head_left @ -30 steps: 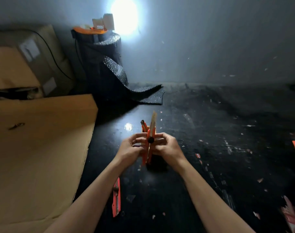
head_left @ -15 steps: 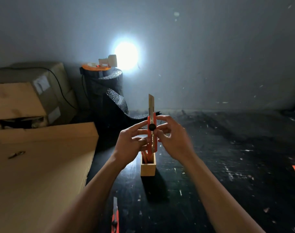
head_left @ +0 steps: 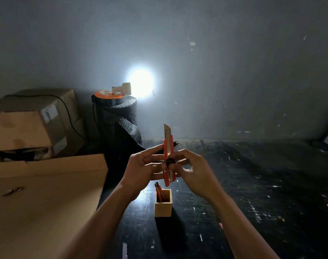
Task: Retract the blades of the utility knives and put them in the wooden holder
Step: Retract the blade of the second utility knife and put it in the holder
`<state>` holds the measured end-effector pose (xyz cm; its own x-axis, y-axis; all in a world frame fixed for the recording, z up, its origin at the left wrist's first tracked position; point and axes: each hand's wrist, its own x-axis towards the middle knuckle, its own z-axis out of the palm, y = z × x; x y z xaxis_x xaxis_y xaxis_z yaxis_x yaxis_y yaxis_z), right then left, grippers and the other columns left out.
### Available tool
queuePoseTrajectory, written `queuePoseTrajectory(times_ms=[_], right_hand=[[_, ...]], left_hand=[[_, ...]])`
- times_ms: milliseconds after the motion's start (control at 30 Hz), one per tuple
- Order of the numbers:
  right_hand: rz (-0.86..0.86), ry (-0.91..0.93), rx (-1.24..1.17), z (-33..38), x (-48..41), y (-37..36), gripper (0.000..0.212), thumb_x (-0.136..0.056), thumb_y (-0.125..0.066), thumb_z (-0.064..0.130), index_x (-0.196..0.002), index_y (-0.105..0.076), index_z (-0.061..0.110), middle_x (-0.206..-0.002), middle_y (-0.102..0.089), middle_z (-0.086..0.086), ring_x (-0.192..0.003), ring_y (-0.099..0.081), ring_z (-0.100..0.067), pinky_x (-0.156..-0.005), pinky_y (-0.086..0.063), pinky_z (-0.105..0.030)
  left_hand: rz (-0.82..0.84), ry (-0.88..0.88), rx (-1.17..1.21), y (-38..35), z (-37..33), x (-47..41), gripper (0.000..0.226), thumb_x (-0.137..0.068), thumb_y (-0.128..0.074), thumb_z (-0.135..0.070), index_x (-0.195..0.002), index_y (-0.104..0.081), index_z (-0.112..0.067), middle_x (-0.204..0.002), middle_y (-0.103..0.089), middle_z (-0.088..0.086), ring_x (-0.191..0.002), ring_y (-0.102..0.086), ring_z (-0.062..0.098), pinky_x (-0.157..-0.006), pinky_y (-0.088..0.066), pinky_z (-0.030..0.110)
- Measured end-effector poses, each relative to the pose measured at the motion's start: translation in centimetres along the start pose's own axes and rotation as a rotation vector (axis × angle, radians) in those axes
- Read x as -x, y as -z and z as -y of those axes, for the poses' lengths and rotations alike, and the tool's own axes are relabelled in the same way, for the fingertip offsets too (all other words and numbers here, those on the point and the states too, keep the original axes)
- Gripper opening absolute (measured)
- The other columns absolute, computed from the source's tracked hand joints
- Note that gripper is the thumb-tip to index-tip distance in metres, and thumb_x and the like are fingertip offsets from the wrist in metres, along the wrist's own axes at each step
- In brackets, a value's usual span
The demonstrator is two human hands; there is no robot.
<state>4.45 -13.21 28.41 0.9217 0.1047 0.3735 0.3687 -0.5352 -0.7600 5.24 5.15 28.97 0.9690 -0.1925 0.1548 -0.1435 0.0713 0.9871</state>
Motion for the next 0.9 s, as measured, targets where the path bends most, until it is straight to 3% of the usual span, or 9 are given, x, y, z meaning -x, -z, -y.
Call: queuePoseTrajectory(times_ms=[133, 267, 467, 600, 667, 767, 900], right_hand=[[0.010, -0.016, -0.021, -0.2, 0.5, 0.3, 0.017, -0.090, -0.076, 0.028, -0.093, -0.070, 0.044, -0.093, -0.074, 0.027, -0.093, -0.069, 0.005, -0.080, -0.061, -0.025], [0.037, -0.017, -0.011, 0.1, 1.0, 0.6, 0.015, -0.089, -0.077, 0.027, -0.097, -0.072, 0.038, -0.095, -0.075, 0.023, -0.092, -0.070, 0.007, -0.072, -0.056, -0.012], [0.024, -0.011, 0.010, 0.5, 1.4, 0.1, 0.017, -0.088, -0.077, 0.032, -0.099, -0.068, 0.041, -0.099, -0.073, 0.026, -0.095, -0.069, 0.005, -0.085, -0.057, -0.021], [-0.033, 0.004, -0.039, 1.0, 1.4, -0.2, 0.024, -0.082, -0.082, 0.038, -0.102, -0.068, 0.036, -0.101, -0.074, 0.023, -0.096, -0.070, 0.003, -0.080, -0.058, -0.022], [-0.005, 0.021, -0.020, 1.1, 1.2, -0.1, 0.017, -0.088, -0.078, 0.032, -0.100, -0.069, 0.040, -0.099, -0.073, 0.028, -0.098, -0.069, 0.005, -0.082, -0.057, -0.021], [0.032, 0.050, 0.010, 1.4, 1.2, 0.2, 0.025, -0.093, -0.073, 0.029, -0.101, -0.065, 0.051, -0.095, -0.068, 0.041, -0.102, -0.066, 0.010, -0.083, -0.052, -0.016], [-0.005, 0.045, -0.020, 1.3, 1.3, 0.2, 0.022, -0.092, -0.073, 0.031, -0.107, -0.065, 0.044, -0.096, -0.067, 0.044, -0.101, -0.066, 0.013, -0.086, -0.052, -0.014]], left_hand=[[0.012, 0.011, 0.011, -0.2, -0.3, 0.2, 0.051, -0.089, -0.065, 0.014, -0.125, -0.071, -0.022, -0.106, -0.083, 0.010, -0.093, -0.081, 0.031, -0.072, -0.066, 0.039], [0.003, 0.025, 0.045, -0.2, -0.9, 0.1, 0.049, -0.090, -0.065, 0.013, -0.117, -0.073, -0.026, -0.104, -0.083, 0.008, -0.092, -0.081, 0.029, -0.072, -0.067, 0.039], [0.005, 0.008, 0.012, -0.2, -1.7, 0.0, 0.051, -0.088, -0.066, 0.014, -0.115, -0.074, -0.028, -0.099, -0.084, 0.005, -0.089, -0.082, 0.025, -0.069, -0.066, 0.033], [0.006, -0.004, 0.020, -0.1, -2.3, -0.3, 0.055, -0.087, -0.067, 0.014, -0.113, -0.075, -0.033, -0.104, -0.083, 0.010, -0.093, -0.081, 0.030, -0.077, -0.066, 0.042], [0.010, -0.014, 0.016, 0.0, -2.5, -0.3, 0.054, -0.088, -0.067, 0.014, -0.118, -0.074, -0.030, -0.106, -0.082, 0.011, -0.094, -0.081, 0.031, -0.080, -0.066, 0.045], [-0.001, -0.012, 0.023, 0.2, -2.4, -0.4, 0.053, -0.087, -0.067, 0.014, -0.120, -0.073, -0.028, -0.106, -0.082, 0.012, -0.095, -0.080, 0.032, -0.082, -0.066, 0.047], [-0.016, -0.017, 0.024, 0.1, -2.4, -0.5, 0.053, -0.088, -0.068, 0.012, -0.117, -0.074, -0.031, -0.108, -0.082, 0.011, -0.097, -0.080, 0.031, -0.085, -0.064, 0.050]])
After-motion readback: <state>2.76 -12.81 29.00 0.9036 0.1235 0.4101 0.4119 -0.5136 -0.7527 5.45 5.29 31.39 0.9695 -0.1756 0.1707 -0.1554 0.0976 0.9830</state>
